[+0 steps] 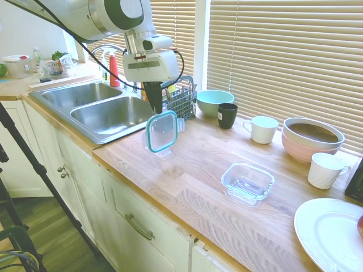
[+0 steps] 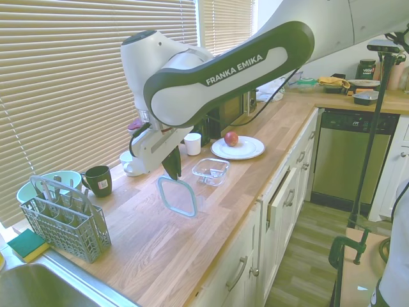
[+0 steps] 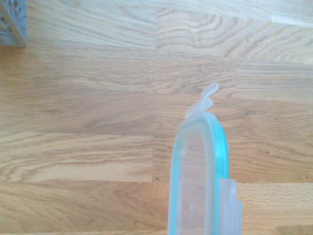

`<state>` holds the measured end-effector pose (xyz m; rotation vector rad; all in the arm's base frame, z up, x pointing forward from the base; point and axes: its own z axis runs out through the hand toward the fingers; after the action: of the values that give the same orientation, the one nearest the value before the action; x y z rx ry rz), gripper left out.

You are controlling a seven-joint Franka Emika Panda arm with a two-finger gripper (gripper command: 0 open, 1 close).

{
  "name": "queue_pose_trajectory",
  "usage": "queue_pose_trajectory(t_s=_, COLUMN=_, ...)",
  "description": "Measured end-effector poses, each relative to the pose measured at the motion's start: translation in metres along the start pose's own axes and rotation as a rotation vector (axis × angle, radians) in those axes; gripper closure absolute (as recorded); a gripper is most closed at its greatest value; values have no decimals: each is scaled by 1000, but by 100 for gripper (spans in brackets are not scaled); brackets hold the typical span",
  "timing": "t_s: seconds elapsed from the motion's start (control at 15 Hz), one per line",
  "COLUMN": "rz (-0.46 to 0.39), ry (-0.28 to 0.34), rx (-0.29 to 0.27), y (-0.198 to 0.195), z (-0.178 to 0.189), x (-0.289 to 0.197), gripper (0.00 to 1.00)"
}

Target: Cover the lid of the food container

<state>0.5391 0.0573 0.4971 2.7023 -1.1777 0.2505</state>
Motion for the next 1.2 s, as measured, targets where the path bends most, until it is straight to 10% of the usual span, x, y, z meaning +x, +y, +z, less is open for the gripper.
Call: queue_pose_trajectory(t_s=1.2, rz=63, ry=-45, rx=61, y=137, z=18, x=122, gripper=100)
